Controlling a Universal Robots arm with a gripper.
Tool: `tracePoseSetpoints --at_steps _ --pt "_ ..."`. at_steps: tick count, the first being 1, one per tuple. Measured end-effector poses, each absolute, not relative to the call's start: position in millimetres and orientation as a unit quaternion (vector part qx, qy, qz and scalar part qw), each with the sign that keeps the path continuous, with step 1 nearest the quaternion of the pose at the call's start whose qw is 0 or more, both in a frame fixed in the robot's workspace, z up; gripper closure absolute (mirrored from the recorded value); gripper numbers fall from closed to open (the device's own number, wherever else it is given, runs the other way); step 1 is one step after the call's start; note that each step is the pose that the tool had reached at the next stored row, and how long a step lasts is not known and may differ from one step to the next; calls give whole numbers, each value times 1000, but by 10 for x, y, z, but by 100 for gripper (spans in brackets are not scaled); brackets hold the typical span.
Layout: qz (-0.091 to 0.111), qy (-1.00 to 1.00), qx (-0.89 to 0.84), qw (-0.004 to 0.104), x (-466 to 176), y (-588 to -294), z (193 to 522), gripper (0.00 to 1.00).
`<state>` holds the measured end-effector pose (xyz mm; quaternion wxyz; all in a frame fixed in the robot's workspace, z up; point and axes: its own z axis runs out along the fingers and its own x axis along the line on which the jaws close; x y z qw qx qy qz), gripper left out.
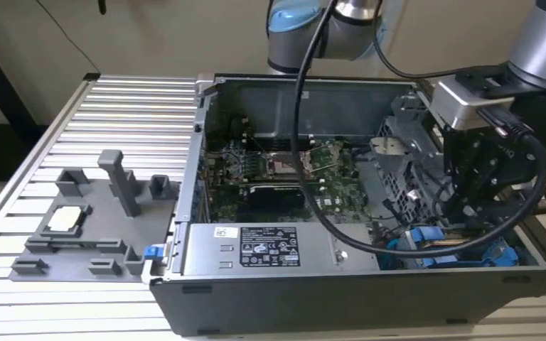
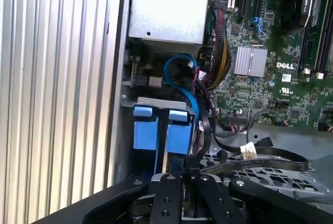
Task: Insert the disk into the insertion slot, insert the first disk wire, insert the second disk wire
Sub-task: 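Insert the second disk wire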
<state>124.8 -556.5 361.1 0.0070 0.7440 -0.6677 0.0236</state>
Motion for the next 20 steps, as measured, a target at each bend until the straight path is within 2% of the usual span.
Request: tracePoseSetpoints --at_steps 4,8,14,20 --pt "20 -668 744 7 1286 -5613 3602 84" --pt "5 -669 743 -10 1290 -5620 3589 84" --pt "-8 -672 740 -24 1297 -5644 3564 84" --pt "-10 -673 739 -23 1358 -5691 3555 84"
